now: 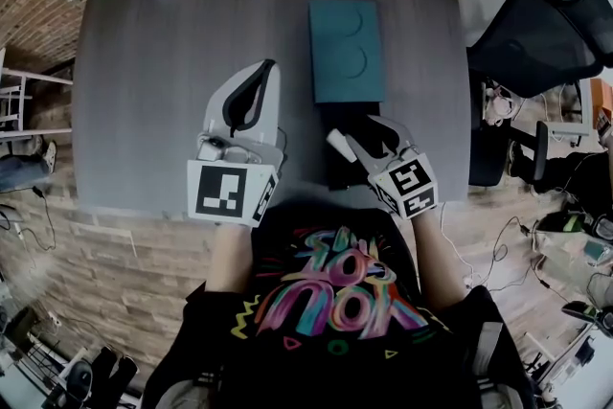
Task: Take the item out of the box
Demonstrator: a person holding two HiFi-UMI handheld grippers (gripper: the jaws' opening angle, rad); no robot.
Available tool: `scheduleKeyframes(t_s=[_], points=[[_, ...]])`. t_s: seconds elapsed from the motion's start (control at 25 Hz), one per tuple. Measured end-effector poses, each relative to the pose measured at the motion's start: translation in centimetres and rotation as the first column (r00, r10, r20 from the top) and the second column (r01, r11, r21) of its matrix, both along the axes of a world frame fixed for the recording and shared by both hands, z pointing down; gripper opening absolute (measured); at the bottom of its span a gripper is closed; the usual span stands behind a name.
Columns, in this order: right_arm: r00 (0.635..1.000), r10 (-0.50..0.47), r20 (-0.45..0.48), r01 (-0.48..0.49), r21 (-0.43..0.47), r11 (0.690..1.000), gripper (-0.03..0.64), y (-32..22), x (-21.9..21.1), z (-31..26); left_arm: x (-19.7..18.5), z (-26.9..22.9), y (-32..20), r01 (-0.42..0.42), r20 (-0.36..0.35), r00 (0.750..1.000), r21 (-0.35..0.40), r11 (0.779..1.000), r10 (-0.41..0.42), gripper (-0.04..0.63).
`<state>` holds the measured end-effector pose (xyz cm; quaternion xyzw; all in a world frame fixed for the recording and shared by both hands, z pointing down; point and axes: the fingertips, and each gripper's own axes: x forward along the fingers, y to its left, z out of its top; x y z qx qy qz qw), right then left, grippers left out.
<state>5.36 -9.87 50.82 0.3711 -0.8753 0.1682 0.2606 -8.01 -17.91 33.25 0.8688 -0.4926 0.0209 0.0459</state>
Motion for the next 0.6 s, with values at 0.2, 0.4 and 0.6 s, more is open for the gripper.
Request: scheduleKeyframes(t_s=[0.2, 0.4, 0.6], points=[[0.995, -0.065, -0.077, 0.064, -0.011, 0.998, 0.166, 0.7, -0.8, 1.5, 0.0, 0.0, -0.1, -0.004, -0.003, 1.0, 0.0, 1.0, 0.004, 0.0], [0.976, -0.158, -0.152, 0.155, -0.031, 0.987, 0.17, 1.4, -1.9, 3.2, 0.1, 0.1, -0.2, -0.008, -0.002, 1.0, -0.002, 1.0, 0.008, 0.0], [0.939, -0.25, -0.235, 0.235, -0.092, 0.968, 0.178, 2.7, -2.5, 5.4, 0.1, 0.2, -0.1, -0.009, -0.001, 1.0, -0.004, 1.0, 0.009, 0.0]])
